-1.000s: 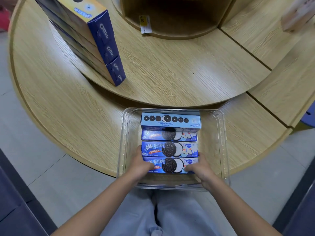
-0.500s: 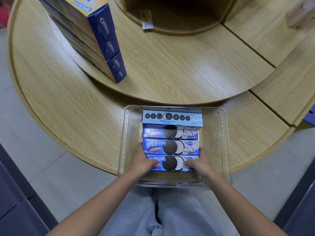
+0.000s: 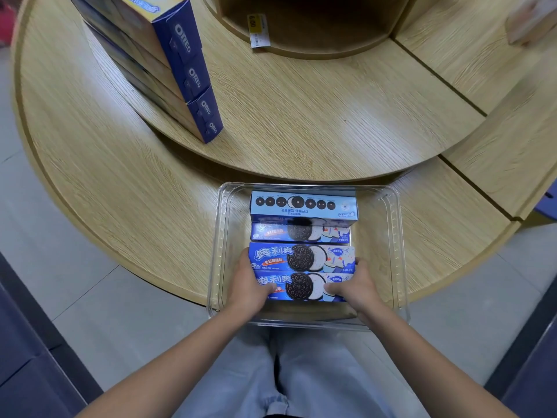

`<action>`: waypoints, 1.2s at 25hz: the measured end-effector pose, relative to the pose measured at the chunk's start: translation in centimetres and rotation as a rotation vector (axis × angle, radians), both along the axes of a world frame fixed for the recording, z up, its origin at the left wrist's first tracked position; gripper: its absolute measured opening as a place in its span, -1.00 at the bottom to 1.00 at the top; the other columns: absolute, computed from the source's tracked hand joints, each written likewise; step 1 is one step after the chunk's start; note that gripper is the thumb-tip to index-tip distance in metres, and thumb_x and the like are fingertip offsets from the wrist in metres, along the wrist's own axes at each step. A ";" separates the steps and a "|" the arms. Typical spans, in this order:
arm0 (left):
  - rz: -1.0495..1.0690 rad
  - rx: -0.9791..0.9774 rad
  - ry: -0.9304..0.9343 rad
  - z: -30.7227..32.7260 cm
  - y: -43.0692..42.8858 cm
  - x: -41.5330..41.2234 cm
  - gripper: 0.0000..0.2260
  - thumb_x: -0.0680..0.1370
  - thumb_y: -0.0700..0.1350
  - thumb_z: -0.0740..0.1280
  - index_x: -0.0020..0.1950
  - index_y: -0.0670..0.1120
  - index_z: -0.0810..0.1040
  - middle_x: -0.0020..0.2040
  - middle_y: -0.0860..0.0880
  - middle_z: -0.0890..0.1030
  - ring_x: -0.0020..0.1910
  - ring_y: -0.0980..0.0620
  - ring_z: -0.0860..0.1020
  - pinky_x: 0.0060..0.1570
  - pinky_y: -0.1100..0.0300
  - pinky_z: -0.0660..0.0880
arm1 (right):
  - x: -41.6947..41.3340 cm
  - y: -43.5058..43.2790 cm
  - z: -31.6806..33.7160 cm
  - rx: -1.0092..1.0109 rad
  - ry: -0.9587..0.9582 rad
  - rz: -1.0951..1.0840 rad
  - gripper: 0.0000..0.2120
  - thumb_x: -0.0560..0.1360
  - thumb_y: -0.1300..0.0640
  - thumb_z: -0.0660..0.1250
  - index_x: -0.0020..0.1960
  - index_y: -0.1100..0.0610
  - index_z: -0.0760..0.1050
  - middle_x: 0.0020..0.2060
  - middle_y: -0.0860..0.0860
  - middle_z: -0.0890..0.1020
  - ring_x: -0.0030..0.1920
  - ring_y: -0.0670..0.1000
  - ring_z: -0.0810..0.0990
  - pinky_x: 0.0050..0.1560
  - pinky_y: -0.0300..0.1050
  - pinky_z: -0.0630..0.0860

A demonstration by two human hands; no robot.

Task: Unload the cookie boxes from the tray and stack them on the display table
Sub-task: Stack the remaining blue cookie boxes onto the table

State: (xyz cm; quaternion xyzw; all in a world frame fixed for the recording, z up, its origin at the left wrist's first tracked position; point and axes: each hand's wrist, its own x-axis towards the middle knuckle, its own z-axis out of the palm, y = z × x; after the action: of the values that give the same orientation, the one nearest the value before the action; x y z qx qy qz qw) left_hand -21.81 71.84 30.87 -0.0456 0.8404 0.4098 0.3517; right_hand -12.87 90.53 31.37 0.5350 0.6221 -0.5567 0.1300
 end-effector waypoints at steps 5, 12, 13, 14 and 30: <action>-0.030 0.031 0.123 2.9 -1.1 0.0 -0.32 0.24 -0.16 0.56 0.27 0.05 0.35 0.08 0.12 0.53 0.04 0.08 0.53 -0.03 0.19 0.44 | -0.3 0.5 2.6 0.034 0.067 0.060 -0.33 0.20 0.47 0.49 0.19 0.16 0.29 -0.10 0.02 0.61 -0.15 -0.02 0.61 -0.09 -0.01 0.59; 0.040 0.110 0.261 6.9 -1.5 -1.3 -0.23 0.22 -0.12 0.58 0.33 0.13 0.30 0.13 0.24 0.49 0.02 0.32 0.50 0.05 0.14 0.50 | -1.0 0.1 7.5 0.165 0.283 0.056 -0.30 0.24 0.48 0.47 0.24 0.10 0.27 -0.13 -0.20 0.50 -0.27 -0.40 0.57 -0.21 -0.37 0.56; 0.054 0.135 0.284 7.4 -1.4 -1.8 -0.24 0.21 -0.12 0.59 0.31 0.18 0.30 0.13 0.27 0.49 0.04 0.35 0.49 0.07 0.13 0.51 | -1.3 0.2 8.0 0.195 0.317 0.054 -0.30 0.24 0.49 0.47 0.24 0.09 0.27 -0.13 -0.21 0.48 -0.28 -0.48 0.52 -0.26 -0.48 0.49; 0.067 0.160 0.306 7.8 -1.3 -2.3 -0.24 0.20 -0.12 0.59 0.28 0.23 0.30 0.12 0.29 0.49 0.07 0.36 0.48 0.08 0.10 0.53 | -1.6 0.2 8.5 0.226 0.346 0.050 -0.29 0.24 0.48 0.48 0.26 0.11 0.28 -0.12 -0.22 0.47 -0.27 -0.53 0.49 -0.29 -0.55 0.43; 0.061 0.353 0.618 10.4 2.3 -12.9 -0.21 0.18 -0.18 0.60 0.34 -0.04 0.32 0.21 0.08 0.49 0.14 0.27 0.49 0.11 0.34 0.47 | -10.4 3.8 11.1 0.492 0.597 0.061 -0.29 0.23 0.29 0.55 0.28 0.11 0.28 0.02 -0.20 0.47 -0.08 -0.33 0.54 -0.07 -0.33 0.53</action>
State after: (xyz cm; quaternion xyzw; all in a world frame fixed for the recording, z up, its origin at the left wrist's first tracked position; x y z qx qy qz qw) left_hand -34.71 74.09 41.31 0.1171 0.8217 0.5532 0.0708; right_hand -23.25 94.37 42.44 0.3457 0.7631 -0.5180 -0.1724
